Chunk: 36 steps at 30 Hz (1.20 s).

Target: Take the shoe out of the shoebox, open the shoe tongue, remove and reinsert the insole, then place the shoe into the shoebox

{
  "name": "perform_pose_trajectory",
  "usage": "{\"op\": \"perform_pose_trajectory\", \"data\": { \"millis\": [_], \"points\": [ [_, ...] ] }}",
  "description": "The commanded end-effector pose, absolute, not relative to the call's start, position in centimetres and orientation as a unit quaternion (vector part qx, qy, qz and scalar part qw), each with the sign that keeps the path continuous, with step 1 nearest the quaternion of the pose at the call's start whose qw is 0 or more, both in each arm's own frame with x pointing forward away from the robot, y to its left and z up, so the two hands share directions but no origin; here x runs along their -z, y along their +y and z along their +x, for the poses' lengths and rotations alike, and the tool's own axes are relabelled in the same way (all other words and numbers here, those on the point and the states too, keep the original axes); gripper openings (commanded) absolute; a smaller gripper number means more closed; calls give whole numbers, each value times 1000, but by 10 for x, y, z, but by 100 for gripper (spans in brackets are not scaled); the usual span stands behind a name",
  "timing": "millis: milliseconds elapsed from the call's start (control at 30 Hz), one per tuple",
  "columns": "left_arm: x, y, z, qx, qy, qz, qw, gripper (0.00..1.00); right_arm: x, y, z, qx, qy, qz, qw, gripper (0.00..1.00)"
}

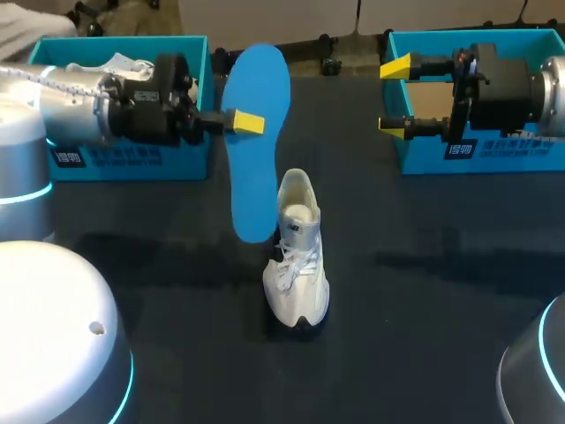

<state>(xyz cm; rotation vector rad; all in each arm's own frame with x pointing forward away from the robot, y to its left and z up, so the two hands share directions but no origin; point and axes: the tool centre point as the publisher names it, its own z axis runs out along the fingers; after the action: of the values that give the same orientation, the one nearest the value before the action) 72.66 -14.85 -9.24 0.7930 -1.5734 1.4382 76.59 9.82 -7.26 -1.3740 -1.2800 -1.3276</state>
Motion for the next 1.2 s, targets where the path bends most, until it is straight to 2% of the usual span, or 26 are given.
{"op": "perform_pose_trajectory", "data": {
  "millis": [33, 367, 1033, 1200],
  "points": [
    [111, -156, 729, -577, -610, 315, 443, 0, 73, 100, 766, 527, -508, -546, 408, 100],
    [125, -163, 731, -555, -577, 359, 480, 0, 71, 101, 763, 524, -517, -547, 399, 100],
    [146, -171, 753, -540, -536, 393, 516, 0, 36, 126, 741, 449, -586, -608, 291, 100],
    [146, -174, 760, -540, -535, 393, 518, 0, 27, 135, 738, 454, -590, -606, 281, 100]
  ]
}}
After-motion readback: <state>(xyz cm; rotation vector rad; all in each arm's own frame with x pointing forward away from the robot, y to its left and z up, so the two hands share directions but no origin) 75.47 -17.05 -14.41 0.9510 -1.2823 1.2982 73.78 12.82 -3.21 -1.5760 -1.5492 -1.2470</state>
